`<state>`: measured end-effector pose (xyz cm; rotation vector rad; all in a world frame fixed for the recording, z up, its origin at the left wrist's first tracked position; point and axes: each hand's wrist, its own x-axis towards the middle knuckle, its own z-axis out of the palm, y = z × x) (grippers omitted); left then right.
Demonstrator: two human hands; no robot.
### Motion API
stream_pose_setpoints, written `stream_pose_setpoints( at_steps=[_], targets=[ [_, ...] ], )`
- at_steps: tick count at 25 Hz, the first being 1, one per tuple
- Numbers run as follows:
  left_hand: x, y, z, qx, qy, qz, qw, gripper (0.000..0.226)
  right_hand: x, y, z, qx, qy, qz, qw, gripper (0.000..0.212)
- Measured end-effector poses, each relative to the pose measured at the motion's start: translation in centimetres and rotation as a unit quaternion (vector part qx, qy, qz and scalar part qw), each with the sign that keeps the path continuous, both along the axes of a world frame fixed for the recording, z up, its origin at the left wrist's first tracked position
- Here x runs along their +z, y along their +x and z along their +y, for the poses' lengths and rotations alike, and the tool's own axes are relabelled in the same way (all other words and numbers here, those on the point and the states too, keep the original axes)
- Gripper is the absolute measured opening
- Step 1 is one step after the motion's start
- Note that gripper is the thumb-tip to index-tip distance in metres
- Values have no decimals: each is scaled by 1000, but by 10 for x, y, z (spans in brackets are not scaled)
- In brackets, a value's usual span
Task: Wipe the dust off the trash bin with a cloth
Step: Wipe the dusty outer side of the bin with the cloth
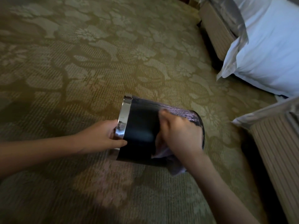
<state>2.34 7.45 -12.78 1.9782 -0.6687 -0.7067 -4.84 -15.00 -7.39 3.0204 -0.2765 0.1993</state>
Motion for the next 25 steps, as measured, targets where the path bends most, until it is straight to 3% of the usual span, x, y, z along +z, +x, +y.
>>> stream_pose_setpoints(
  at_steps=[3,5,10,12,16,19,21,23,25],
  targets=[
    [3,1,-1,5,9,-7,1000,31,15,-25,-62,-170,70,28,983,38],
    [4,1,-2,1,20,-11,1000,31,18,-30,-71,-199,104,40,974,37],
    [29,15,-2,-30,19,84,996,14,14,-26,-59,-175,97,32,979,34],
    [34,25,-5,12,13,116,993,24,13,-33,-58,-169,89,24,981,34],
    [30,27,-13,32,11,115,993,24,11,-46,-45,-137,25,9,990,31],
    [22,21,-8,3,-4,109,994,28,5,-29,-2,-40,-2,-2,999,31],
    [16,16,-3,-13,-29,96,995,41,-2,-13,46,42,24,-1,999,36],
    [12,13,0,-14,-38,70,997,74,-5,-5,76,99,37,6,994,39],
    [8,11,0,-26,-57,72,995,81,-4,-7,67,95,30,-9,995,33]
  ],
)
